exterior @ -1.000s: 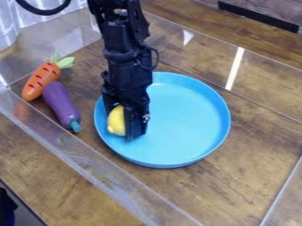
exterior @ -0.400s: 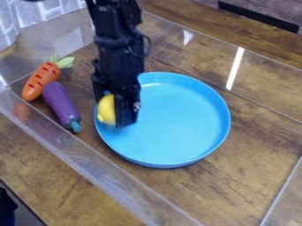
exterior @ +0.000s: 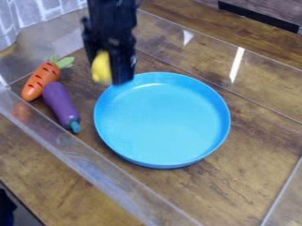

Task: Remove the lemon from the blue tray and put it on the table

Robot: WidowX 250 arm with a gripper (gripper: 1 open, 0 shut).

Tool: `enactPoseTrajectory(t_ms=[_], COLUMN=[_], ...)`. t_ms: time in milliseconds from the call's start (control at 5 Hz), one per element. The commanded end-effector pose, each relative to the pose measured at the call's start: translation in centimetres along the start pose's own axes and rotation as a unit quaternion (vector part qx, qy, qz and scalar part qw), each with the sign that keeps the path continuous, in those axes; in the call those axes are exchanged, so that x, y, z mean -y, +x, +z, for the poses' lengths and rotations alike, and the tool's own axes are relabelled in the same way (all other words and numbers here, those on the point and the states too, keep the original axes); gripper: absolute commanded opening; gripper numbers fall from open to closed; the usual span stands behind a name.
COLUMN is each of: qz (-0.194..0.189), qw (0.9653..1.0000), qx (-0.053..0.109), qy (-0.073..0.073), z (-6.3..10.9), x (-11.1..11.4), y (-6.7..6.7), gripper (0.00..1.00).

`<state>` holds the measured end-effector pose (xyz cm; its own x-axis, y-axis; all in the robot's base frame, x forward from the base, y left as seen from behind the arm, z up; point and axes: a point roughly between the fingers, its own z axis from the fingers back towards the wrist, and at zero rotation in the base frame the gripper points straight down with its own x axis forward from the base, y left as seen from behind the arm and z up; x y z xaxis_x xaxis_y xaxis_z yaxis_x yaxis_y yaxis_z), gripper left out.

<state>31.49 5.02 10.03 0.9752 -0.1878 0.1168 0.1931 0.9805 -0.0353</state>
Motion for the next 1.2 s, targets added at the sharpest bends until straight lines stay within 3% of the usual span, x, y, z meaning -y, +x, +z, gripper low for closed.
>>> enactPoseTrajectory(t_ms=[0, 400, 1000], qz=[0.024, 0.002, -0.021], qw=[0.9978, 0.9983, 0.9982], qx=[0.049, 0.047, 0.038], qy=[0.036, 0.036, 0.042], z=[4.3, 2.7, -0.7], x=[-1.7, -1.0, -1.7], y=[1.5, 1.7, 2.3], gripper=[0.00, 0.00, 0.00])
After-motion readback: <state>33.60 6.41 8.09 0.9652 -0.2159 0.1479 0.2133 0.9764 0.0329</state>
